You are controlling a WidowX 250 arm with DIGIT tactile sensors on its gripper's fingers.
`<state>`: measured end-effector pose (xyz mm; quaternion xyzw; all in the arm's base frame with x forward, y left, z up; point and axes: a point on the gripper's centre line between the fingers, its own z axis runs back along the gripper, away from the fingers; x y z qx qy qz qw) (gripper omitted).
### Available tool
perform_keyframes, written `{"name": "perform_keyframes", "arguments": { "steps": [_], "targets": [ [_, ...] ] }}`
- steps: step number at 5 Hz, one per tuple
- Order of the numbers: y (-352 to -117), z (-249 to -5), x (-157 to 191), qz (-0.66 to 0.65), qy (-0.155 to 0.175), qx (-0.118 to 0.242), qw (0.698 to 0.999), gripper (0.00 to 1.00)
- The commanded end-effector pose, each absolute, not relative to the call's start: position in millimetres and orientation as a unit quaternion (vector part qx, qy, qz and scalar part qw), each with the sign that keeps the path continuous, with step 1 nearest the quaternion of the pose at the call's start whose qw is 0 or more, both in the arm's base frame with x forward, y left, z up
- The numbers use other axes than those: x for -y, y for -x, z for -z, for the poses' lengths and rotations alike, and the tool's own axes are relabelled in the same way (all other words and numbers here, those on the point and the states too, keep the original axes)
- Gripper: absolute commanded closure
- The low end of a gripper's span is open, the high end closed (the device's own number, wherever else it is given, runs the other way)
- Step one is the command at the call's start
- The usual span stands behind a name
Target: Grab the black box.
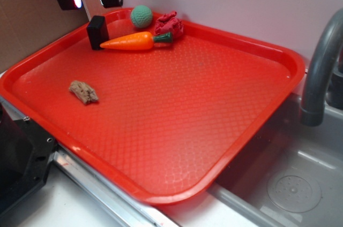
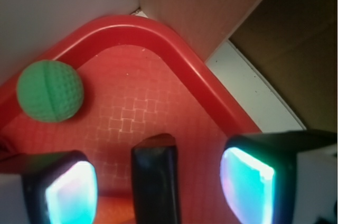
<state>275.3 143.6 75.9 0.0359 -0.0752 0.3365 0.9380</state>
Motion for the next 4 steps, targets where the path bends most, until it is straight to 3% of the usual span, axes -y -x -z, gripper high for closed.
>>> {"name": "perform_keyframes", "arguments": {
  "steps": [1, 2, 4],
  "targets": [
    [-280, -76, -163, -0.353, -0.039, 0.087, 0.931, 0.00],
    [-286, -70, -154, -0.353, -0.021, 0.076, 0.932, 0.00],
    [-264, -59, -137, -0.327, -0.061, 0.070, 0.941, 0.00]
  ]
}}
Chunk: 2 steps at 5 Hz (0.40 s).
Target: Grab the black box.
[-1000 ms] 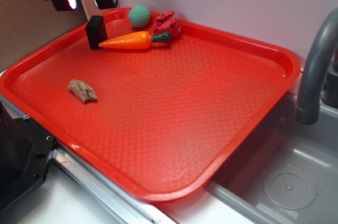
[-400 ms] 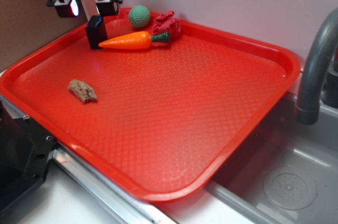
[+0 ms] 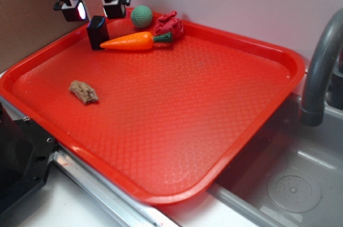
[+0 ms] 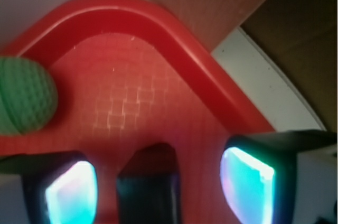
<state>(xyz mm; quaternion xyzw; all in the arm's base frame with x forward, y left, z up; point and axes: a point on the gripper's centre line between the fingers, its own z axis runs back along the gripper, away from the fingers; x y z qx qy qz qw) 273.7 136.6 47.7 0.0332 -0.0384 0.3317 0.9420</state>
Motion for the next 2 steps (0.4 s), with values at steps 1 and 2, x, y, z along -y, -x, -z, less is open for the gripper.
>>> {"name": "perform_keyframes", "arguments": {
  "steps": [1, 2],
  "targets": [
    [-258.4, -47.9, -134.5, -0.322, -0.056, 0.065, 0.943, 0.00],
    [-265.2, -45.6, -126.2, -0.314, -0.048, 0.062, 0.946, 0.00]
  ]
}}
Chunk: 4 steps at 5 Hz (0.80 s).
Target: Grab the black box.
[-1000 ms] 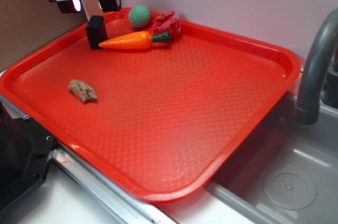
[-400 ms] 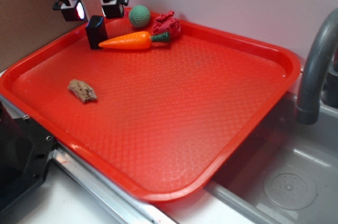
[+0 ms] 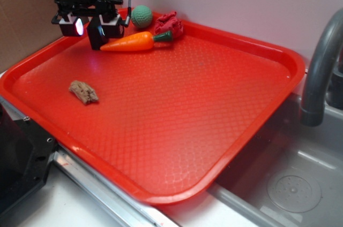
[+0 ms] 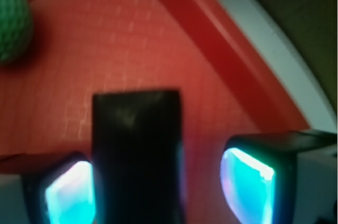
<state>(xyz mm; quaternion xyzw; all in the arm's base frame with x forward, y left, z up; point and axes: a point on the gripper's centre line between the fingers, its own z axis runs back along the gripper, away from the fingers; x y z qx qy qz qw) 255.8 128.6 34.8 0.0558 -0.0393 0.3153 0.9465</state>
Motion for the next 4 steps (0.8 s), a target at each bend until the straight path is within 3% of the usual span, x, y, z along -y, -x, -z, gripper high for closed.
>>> {"name": "perform_keyframes", "arguments": {
  "steps": [1, 2, 3, 4],
  "targets": [
    [-268.8, -48.0, -118.5, -0.306, -0.047, 0.066, 0.949, 0.00],
    [-266.4, -43.3, -112.1, -0.298, -0.045, 0.059, 0.952, 0.00],
    [-267.0, -41.4, -110.4, -0.300, -0.048, 0.058, 0.951, 1.00],
    [-267.4, -41.0, -113.0, -0.304, -0.045, 0.058, 0.950, 1.00]
  ]
}}
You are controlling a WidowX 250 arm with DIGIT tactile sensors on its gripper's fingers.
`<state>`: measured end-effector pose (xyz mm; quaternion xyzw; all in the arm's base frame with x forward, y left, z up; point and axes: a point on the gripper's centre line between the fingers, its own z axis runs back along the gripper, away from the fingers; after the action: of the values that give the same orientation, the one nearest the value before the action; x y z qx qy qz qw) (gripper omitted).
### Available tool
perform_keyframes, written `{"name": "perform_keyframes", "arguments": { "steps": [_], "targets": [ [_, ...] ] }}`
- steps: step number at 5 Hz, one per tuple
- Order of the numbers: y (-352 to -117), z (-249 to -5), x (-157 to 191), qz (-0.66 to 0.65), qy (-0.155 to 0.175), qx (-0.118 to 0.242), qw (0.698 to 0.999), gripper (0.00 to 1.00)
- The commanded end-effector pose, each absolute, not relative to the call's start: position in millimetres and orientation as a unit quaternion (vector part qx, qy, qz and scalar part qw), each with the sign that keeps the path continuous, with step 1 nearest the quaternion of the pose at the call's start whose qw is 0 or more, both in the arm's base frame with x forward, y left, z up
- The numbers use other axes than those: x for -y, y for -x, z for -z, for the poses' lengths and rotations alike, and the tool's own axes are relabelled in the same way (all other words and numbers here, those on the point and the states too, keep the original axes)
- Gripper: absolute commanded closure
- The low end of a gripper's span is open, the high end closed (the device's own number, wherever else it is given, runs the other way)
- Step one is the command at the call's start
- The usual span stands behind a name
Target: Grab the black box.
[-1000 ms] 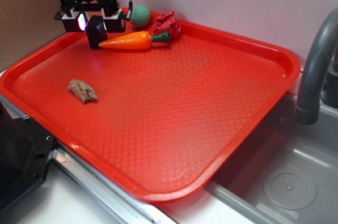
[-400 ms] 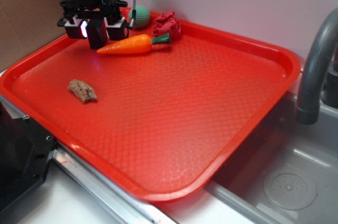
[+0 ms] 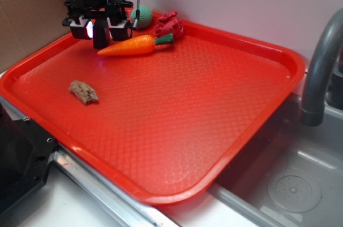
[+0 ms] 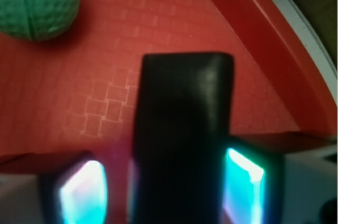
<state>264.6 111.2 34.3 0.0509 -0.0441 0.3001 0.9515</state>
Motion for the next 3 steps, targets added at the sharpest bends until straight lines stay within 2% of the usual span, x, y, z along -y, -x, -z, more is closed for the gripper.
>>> {"name": "perform_keyframes", "arguments": {
  "steps": [1, 2, 3],
  "targets": [
    [-266, -48, -117, -0.302, -0.046, 0.065, 0.950, 1.00],
    [-261, -74, -124, -0.274, -0.040, 0.053, 0.960, 1.00],
    [-238, -124, -91, -0.191, -0.034, 0.057, 0.979, 1.00]
  ]
}}
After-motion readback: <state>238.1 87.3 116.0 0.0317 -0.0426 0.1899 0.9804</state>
